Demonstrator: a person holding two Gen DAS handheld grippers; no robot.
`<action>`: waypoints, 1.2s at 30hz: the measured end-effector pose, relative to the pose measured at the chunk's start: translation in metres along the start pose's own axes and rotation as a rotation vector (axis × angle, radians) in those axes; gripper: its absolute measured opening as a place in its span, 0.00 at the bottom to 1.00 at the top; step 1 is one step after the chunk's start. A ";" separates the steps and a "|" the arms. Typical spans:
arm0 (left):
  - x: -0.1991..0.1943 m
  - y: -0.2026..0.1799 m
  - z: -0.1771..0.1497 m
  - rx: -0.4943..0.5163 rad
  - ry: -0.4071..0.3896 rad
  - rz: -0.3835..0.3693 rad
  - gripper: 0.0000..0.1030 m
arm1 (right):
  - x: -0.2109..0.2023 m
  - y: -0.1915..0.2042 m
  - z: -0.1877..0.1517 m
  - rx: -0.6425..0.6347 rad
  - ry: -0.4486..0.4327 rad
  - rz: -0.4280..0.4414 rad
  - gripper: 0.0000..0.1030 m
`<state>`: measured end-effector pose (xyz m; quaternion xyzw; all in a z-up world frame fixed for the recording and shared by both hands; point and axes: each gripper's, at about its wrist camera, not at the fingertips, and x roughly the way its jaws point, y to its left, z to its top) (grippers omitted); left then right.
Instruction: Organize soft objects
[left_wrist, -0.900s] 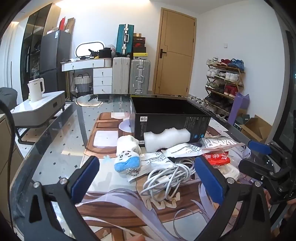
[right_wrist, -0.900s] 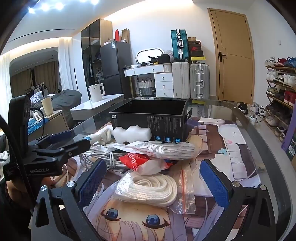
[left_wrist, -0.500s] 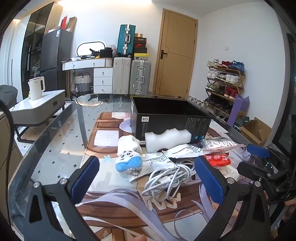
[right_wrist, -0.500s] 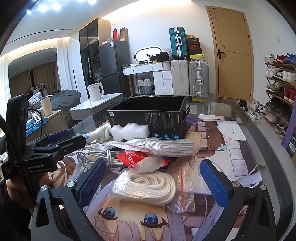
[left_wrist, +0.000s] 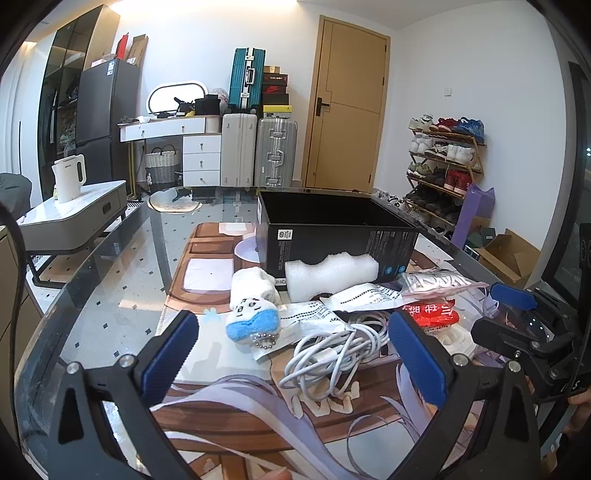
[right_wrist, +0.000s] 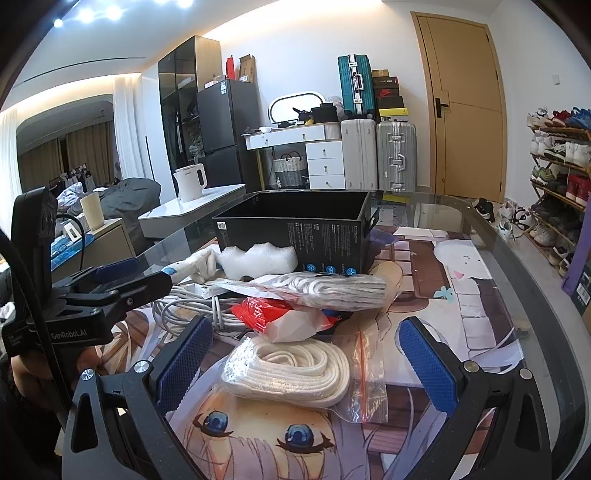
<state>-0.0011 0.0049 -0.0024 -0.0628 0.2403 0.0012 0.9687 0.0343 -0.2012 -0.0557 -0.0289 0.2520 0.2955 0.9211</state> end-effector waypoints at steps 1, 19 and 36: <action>0.000 0.000 0.000 0.001 0.000 0.000 1.00 | 0.000 0.000 0.000 0.002 -0.001 -0.001 1.00; 0.002 -0.003 -0.002 0.007 0.005 0.002 1.00 | 0.000 0.002 -0.001 0.006 -0.006 -0.005 1.00; 0.002 -0.003 -0.003 0.013 0.008 0.001 1.00 | 0.002 0.002 -0.002 0.008 -0.001 0.001 1.00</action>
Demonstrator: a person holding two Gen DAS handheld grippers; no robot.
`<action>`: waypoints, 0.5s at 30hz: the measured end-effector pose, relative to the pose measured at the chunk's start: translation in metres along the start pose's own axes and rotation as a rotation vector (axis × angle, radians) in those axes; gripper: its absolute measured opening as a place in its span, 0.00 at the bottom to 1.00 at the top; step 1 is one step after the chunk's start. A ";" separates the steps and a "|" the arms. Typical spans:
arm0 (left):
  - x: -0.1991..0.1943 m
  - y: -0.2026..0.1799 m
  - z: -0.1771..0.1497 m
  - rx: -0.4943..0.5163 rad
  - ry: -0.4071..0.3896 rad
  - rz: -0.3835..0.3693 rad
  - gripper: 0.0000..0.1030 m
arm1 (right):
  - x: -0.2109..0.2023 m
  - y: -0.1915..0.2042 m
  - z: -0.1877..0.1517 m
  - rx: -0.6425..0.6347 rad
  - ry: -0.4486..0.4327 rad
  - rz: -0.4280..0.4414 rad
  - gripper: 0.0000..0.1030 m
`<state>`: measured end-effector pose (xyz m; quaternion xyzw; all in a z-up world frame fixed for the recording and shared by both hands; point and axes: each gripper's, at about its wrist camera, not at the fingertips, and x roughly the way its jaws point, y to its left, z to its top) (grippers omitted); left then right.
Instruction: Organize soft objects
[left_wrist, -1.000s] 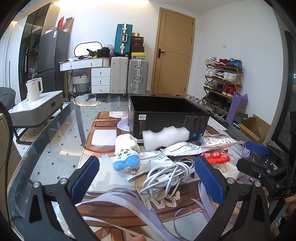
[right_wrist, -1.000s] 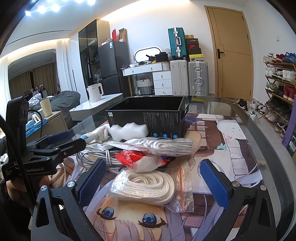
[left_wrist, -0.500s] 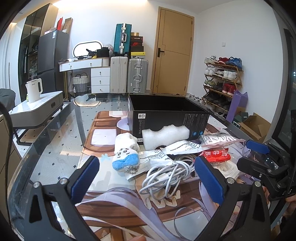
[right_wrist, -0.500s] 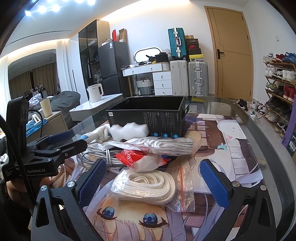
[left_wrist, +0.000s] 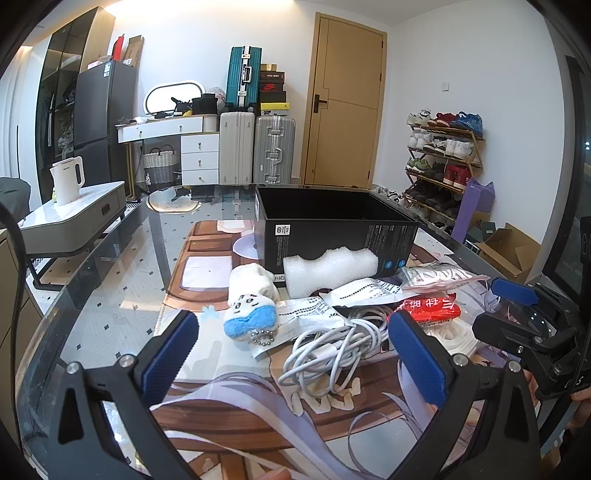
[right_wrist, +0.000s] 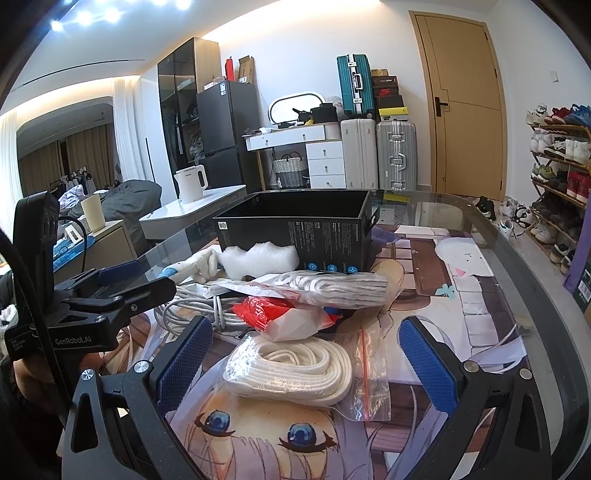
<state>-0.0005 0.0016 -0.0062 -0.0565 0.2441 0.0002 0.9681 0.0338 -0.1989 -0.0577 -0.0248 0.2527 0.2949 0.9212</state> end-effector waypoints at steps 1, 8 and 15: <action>0.000 0.000 0.000 0.000 0.000 0.001 1.00 | 0.000 -0.001 0.000 0.002 0.001 0.000 1.00; 0.001 -0.003 -0.001 0.022 0.013 0.014 1.00 | 0.003 0.000 0.001 -0.010 0.023 -0.016 1.00; 0.001 -0.006 0.003 0.070 0.021 0.038 1.00 | 0.002 -0.002 0.004 -0.008 0.044 -0.021 1.00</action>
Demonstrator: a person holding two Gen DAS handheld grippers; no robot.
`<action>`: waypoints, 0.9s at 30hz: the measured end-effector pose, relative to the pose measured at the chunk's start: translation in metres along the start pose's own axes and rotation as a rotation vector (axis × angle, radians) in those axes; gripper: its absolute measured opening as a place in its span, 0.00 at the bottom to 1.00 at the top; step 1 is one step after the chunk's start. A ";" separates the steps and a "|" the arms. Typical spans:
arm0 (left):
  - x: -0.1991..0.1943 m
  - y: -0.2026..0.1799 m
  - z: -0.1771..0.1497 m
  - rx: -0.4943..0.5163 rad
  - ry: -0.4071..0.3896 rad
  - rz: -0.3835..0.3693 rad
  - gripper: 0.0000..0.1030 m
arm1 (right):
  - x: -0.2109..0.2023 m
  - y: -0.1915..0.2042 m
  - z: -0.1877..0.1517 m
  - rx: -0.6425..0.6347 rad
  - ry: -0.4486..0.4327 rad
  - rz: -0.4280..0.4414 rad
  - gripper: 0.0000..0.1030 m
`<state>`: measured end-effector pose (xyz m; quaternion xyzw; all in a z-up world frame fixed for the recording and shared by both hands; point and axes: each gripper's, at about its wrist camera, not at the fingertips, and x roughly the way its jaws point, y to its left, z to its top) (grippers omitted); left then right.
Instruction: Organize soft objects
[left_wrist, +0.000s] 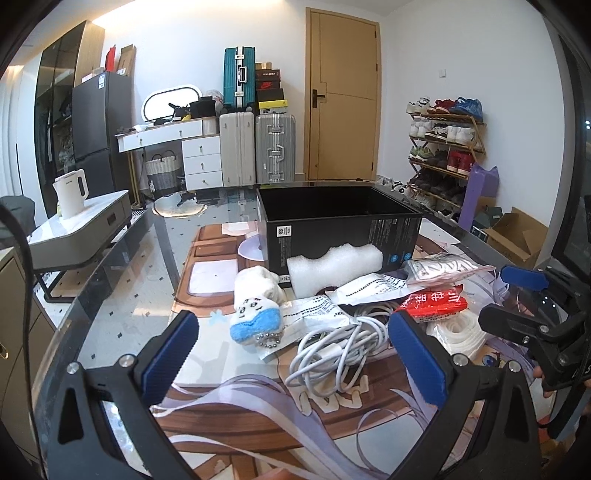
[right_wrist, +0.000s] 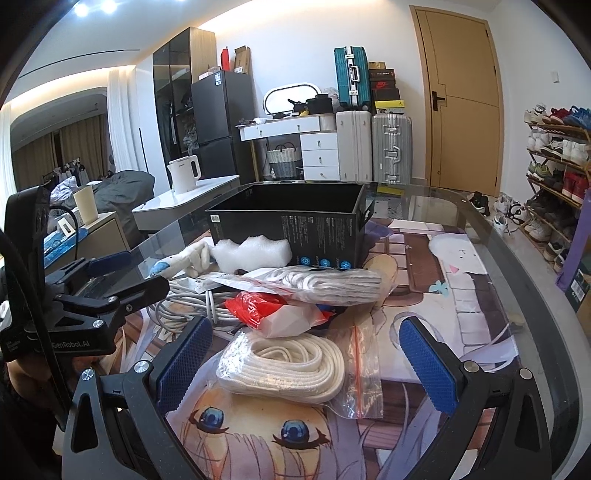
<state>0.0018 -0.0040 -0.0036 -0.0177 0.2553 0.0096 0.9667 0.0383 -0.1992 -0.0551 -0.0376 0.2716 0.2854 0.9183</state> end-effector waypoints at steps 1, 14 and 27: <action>0.000 0.001 0.001 0.002 0.006 0.001 1.00 | 0.001 -0.001 0.001 0.005 0.008 0.004 1.00; 0.001 0.028 0.014 -0.062 0.022 0.011 1.00 | 0.002 -0.005 0.005 0.024 0.034 -0.005 1.00; 0.013 0.036 0.025 -0.047 0.054 0.037 1.00 | 0.005 -0.004 0.029 0.045 0.052 -0.036 1.00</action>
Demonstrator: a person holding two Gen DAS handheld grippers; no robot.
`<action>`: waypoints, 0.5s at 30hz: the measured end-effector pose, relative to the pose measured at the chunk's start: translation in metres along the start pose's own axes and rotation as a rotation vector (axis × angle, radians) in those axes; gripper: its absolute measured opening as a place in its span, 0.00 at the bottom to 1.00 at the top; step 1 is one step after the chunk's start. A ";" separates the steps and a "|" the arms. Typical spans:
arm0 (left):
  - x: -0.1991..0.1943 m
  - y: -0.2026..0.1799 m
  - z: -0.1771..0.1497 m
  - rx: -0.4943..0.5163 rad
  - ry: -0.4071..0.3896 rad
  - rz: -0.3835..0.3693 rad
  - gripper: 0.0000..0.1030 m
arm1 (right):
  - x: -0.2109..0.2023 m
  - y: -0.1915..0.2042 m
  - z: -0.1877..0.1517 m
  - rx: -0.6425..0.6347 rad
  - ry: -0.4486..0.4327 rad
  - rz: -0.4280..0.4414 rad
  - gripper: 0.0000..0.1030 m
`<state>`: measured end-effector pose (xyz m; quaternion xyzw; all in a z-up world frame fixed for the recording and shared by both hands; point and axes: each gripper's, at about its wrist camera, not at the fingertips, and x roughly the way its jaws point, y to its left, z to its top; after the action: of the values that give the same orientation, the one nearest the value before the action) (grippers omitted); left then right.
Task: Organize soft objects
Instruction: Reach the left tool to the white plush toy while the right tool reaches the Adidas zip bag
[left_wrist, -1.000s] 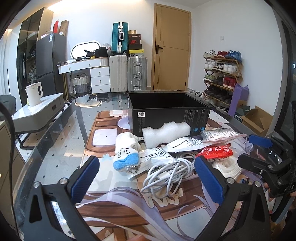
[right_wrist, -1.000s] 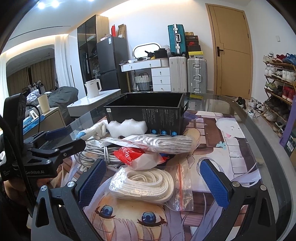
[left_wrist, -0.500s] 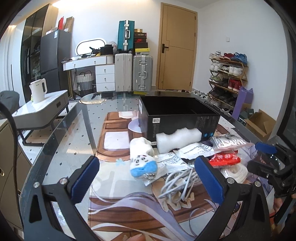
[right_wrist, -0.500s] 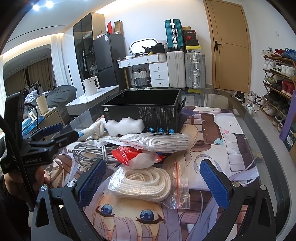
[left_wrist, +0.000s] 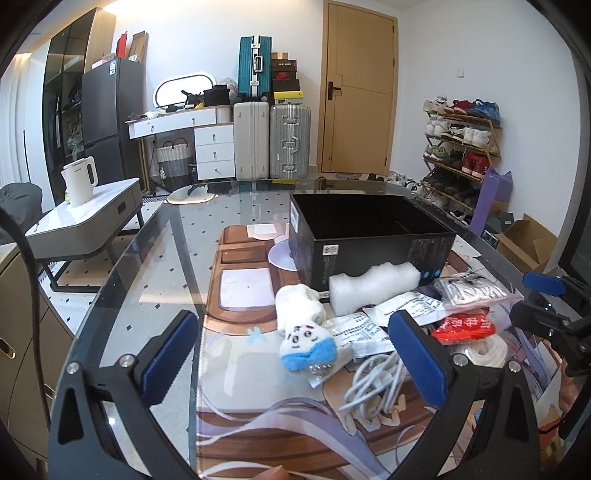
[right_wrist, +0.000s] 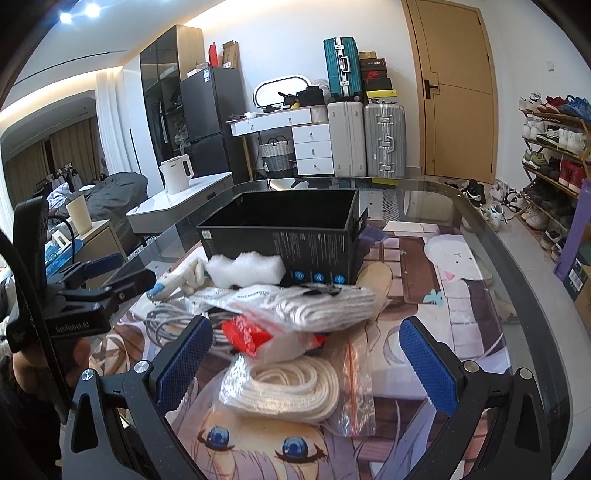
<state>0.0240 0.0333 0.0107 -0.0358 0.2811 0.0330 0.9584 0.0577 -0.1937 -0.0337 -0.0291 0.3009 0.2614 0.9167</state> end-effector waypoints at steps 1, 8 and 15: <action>0.001 0.001 0.001 -0.004 0.005 0.000 1.00 | 0.001 0.000 0.002 0.006 0.005 -0.001 1.00; 0.015 0.010 0.010 -0.015 0.026 0.002 1.00 | 0.011 -0.006 0.024 0.054 0.046 -0.011 1.00; 0.026 0.014 0.013 -0.011 0.046 0.010 1.00 | 0.034 -0.012 0.042 0.079 0.135 -0.043 1.00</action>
<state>0.0513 0.0496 0.0067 -0.0405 0.3033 0.0386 0.9513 0.1093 -0.1789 -0.0204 -0.0172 0.3715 0.2269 0.9001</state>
